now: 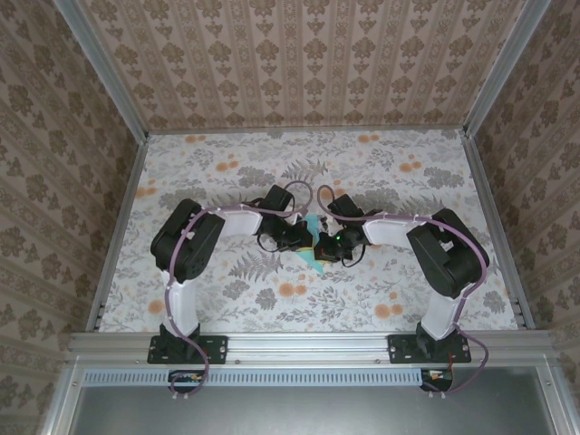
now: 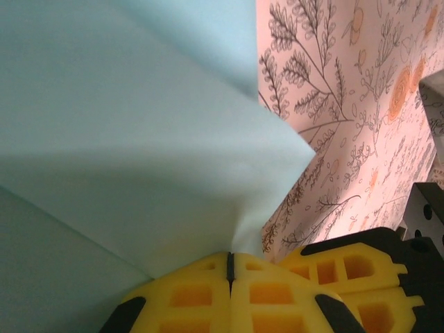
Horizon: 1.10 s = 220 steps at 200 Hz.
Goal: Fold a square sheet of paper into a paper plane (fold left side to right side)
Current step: Fourth fold the wing at the center of the table.
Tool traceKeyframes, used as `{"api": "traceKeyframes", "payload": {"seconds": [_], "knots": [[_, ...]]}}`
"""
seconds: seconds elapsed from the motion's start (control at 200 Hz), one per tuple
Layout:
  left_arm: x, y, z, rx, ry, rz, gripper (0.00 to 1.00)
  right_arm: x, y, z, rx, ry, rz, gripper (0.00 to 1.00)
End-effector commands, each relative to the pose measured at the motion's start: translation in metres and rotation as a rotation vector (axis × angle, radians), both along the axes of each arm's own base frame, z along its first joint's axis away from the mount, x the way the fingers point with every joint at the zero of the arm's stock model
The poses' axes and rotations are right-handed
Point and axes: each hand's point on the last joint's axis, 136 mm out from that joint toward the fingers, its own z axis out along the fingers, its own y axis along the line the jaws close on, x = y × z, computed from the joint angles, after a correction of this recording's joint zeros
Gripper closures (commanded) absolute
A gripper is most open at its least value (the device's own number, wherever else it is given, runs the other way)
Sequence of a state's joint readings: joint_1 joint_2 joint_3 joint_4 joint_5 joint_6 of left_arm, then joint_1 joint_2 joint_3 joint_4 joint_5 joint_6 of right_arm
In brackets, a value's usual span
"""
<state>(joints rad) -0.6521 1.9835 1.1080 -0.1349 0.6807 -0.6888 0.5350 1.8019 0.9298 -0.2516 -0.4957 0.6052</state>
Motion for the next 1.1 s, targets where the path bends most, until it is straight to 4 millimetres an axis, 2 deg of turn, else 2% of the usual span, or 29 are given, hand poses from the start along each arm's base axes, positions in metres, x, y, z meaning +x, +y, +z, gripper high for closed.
{"api": "traceKeyframes", "payload": {"seconds": [0.0, 0.565, 0.89, 0.9, 0.925, 1.095], "knots": [[0.032, 0.027, -0.023, 0.114, -0.058, 0.075, 0.95, -0.036, -0.043, -0.049, -0.245, 0.138, -0.009, 1.0], [0.087, 0.042, -0.017, 0.103, -0.113, 0.111, 0.93, -0.039, -0.044, -0.048, -0.246, 0.142, -0.002, 1.0], [0.104, 0.054, -0.031, 0.125, -0.11, 0.125, 0.93, -0.04, -0.043, -0.047, -0.243, 0.146, 0.002, 1.0], [0.11, 0.062, -0.031, 0.125, -0.109, 0.145, 0.93, -0.04, -0.043, -0.047, -0.244, 0.146, 0.002, 1.0], [0.114, 0.067, -0.031, 0.127, -0.108, 0.156, 0.93, -0.041, -0.043, -0.047, -0.244, 0.147, 0.002, 1.0], [0.128, 0.078, -0.03, 0.128, -0.117, 0.177, 0.9, -0.041, -0.042, -0.047, -0.242, 0.148, 0.005, 1.0]]}}
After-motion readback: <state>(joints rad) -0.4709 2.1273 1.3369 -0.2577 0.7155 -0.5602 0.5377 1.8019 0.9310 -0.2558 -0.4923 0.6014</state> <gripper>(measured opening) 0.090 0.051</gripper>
